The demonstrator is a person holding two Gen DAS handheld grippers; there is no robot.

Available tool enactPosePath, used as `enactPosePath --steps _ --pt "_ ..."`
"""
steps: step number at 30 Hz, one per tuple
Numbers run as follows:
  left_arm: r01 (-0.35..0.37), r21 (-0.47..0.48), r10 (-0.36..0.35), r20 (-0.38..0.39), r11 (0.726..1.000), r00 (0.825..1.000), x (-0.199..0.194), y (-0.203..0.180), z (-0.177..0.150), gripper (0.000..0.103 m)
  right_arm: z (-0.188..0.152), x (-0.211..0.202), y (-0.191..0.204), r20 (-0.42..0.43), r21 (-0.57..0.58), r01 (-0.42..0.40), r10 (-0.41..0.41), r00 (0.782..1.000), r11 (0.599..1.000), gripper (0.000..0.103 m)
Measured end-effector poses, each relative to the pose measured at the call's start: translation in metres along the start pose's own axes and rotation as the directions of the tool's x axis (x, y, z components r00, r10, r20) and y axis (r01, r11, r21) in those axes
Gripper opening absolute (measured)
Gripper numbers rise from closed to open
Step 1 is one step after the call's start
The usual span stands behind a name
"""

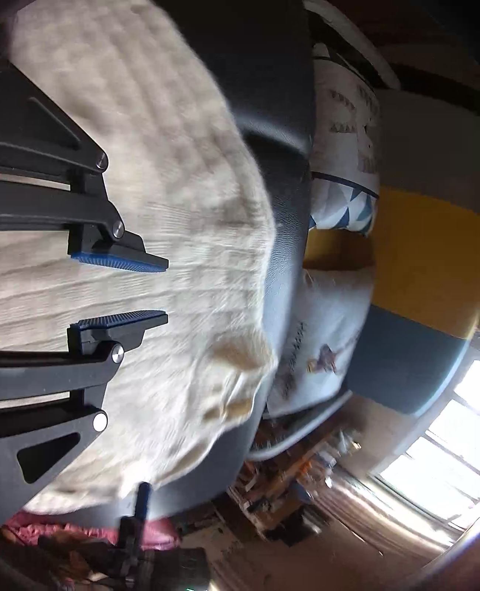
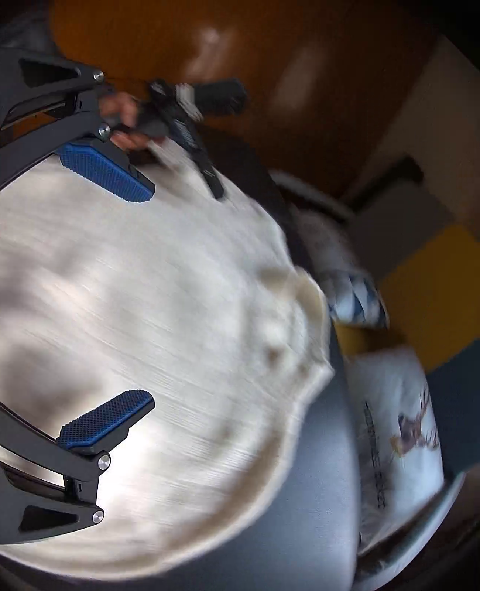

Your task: Fold clothes

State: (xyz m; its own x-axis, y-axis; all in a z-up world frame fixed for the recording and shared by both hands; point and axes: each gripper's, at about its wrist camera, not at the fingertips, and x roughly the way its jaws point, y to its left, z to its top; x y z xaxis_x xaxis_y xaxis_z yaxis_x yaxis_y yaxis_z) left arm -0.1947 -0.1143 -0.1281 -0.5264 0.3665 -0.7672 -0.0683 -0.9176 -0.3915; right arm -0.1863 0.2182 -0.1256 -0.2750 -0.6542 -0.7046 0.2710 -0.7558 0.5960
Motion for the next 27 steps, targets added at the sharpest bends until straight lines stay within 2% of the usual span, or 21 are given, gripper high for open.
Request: enactPosePath --steps 4,7,9,10,13,18,19,20,21,23,27 --pt "0.014 -0.109 -0.011 0.023 0.994 1.000 -0.050 0.033 -0.052 0.021 -0.075 -0.009 0.015 -0.073 -0.026 0.028 -0.030 0.997 0.999 0.103" --pt "0.010 -0.240 -0.002 0.035 0.971 0.999 -0.085 0.074 -0.095 0.021 -0.116 -0.008 0.002 -0.091 -0.005 0.124 -0.124 0.988 0.992 0.103" --pt "0.024 -0.273 -0.015 0.035 0.962 0.999 -0.108 0.090 -0.126 0.021 -0.143 -0.007 -0.007 -0.104 0.008 0.188 -0.186 0.977 0.982 0.103" --pt "0.031 -0.287 -0.022 0.035 0.957 0.999 -0.119 0.098 -0.142 0.021 -0.151 -0.008 -0.010 -0.090 0.004 0.208 -0.207 0.974 0.978 0.103" --pt "0.063 -0.251 -0.061 0.014 0.966 0.998 -0.135 0.098 -0.178 0.023 -0.154 -0.013 -0.016 -0.044 0.013 0.234 -0.233 0.971 0.972 0.103" --pt "0.116 -0.180 -0.127 -0.050 0.977 0.991 -0.122 0.067 -0.210 0.026 -0.150 -0.014 -0.012 -0.019 0.002 0.286 -0.286 0.958 0.958 0.103" --pt "0.073 -0.130 -0.084 -0.088 0.989 0.993 -0.111 0.055 -0.216 0.026 -0.149 -0.014 -0.010 -0.015 0.000 0.296 -0.296 0.955 0.955 0.103" --pt "0.011 -0.074 -0.017 -0.078 0.997 0.997 -0.108 0.045 -0.220 0.023 -0.148 -0.014 -0.009 -0.011 -0.002 0.306 -0.306 0.952 0.952 0.103" --pt "-0.053 -0.019 0.052 -0.057 0.998 0.997 -0.106 0.035 -0.224 0.017 -0.148 -0.014 -0.008 -0.007 -0.004 0.316 -0.316 0.949 0.949 0.103" --pt "-0.139 0.037 0.142 -0.064 0.990 0.988 -0.105 0.020 -0.224 0.017 -0.146 -0.013 -0.005 0.000 -0.008 0.335 -0.335 0.942 0.942 0.103" --pt "-0.164 0.019 0.165 -0.079 0.986 0.983 -0.106 0.019 -0.222 0.017 -0.144 -0.013 0.001 0.016 -0.014 0.373 -0.373 0.928 0.928 0.103"
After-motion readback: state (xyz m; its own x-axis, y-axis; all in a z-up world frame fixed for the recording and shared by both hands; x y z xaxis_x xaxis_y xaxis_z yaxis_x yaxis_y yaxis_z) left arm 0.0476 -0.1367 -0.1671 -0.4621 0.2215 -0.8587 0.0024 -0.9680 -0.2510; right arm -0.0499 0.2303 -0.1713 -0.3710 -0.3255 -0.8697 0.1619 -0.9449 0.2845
